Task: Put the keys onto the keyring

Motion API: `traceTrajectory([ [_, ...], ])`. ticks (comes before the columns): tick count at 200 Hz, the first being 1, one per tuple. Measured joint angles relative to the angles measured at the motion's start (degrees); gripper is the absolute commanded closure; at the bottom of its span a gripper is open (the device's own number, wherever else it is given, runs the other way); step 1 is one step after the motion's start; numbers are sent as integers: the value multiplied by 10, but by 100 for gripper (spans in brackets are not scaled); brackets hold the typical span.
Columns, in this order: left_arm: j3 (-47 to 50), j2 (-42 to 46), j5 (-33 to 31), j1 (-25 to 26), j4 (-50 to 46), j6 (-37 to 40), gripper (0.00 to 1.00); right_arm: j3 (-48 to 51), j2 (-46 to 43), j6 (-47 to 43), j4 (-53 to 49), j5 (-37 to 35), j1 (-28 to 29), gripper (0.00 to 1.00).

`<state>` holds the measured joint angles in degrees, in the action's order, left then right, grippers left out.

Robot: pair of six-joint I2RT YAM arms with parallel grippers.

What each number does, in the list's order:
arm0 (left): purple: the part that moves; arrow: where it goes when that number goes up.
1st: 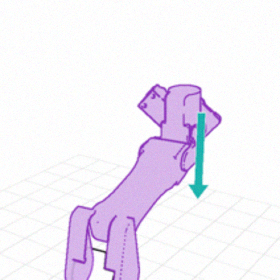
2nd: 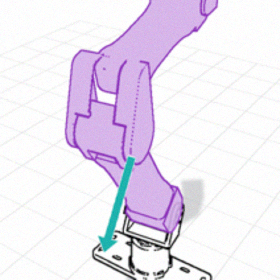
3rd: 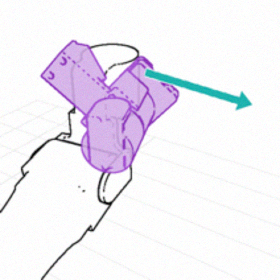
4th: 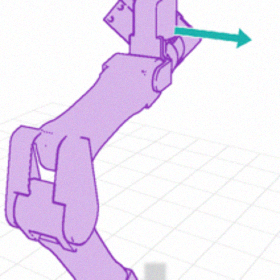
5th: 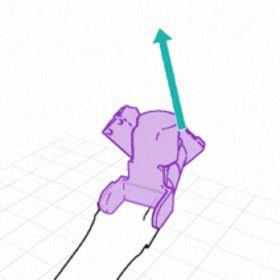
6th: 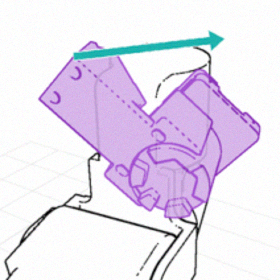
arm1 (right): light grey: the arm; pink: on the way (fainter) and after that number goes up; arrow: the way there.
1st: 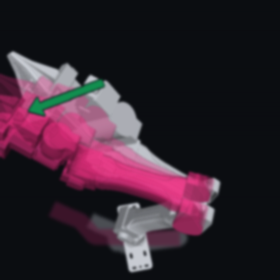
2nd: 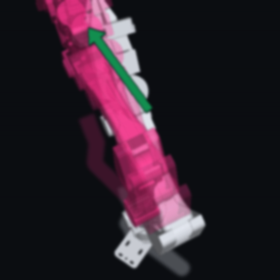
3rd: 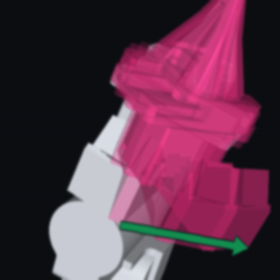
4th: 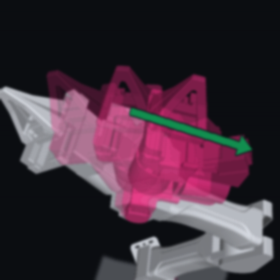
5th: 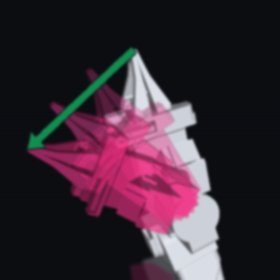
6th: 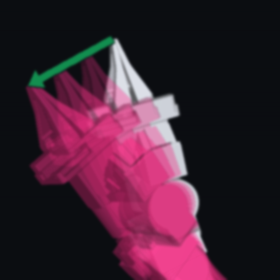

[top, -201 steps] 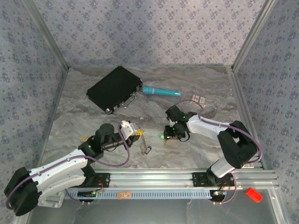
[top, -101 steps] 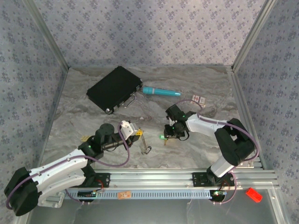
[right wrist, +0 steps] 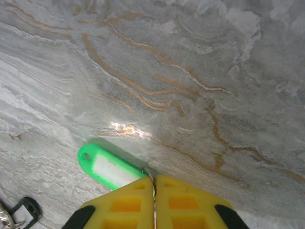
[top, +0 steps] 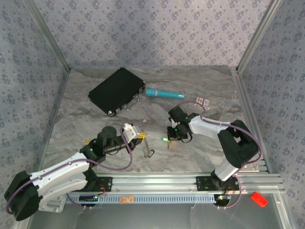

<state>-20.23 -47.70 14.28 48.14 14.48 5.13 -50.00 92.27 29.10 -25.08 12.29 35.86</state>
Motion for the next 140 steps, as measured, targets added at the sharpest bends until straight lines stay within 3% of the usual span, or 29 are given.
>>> traceTrajectory([
  [140,0,0,0,0,0,0,100,-58,10,-26,-86,-63,33,98],
])
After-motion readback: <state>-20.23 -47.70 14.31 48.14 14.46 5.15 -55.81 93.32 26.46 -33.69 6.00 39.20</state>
